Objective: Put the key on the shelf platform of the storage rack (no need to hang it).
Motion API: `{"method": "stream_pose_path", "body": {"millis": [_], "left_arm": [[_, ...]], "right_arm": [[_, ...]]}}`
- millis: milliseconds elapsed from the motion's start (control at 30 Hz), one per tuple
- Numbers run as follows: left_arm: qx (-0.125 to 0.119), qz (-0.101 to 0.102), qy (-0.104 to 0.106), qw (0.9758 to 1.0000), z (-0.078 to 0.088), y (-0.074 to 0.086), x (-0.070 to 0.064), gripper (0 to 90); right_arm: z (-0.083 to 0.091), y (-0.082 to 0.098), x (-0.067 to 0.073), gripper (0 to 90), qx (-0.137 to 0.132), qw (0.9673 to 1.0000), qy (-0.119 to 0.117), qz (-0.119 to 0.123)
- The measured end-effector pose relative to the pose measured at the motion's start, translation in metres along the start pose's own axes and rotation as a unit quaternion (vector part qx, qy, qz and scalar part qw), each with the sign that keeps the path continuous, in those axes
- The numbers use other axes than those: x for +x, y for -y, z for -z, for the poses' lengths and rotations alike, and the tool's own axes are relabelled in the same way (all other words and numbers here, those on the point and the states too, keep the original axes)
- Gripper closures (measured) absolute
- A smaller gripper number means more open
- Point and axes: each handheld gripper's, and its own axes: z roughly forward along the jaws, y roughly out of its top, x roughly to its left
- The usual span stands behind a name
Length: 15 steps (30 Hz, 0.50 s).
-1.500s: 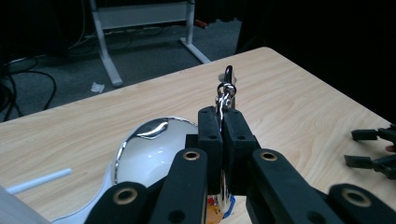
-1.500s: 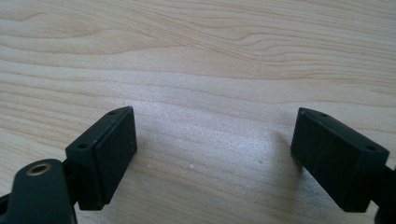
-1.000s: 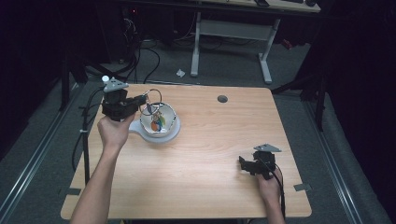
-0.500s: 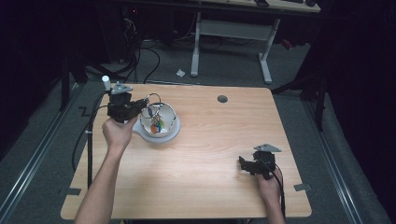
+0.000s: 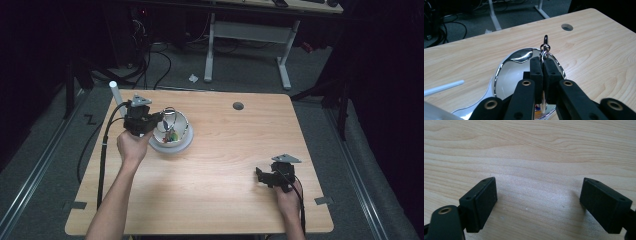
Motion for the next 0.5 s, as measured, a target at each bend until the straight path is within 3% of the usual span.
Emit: {"method": "stream_pose_path", "body": {"millis": [500], "left_arm": [[0.031,0.024,0.009,0.9992,-0.026,0.021,0.003,87.1]], "right_arm": [[0.0,0.0,0.0,14.4,0.0,1.0,0.0,0.0]]}}
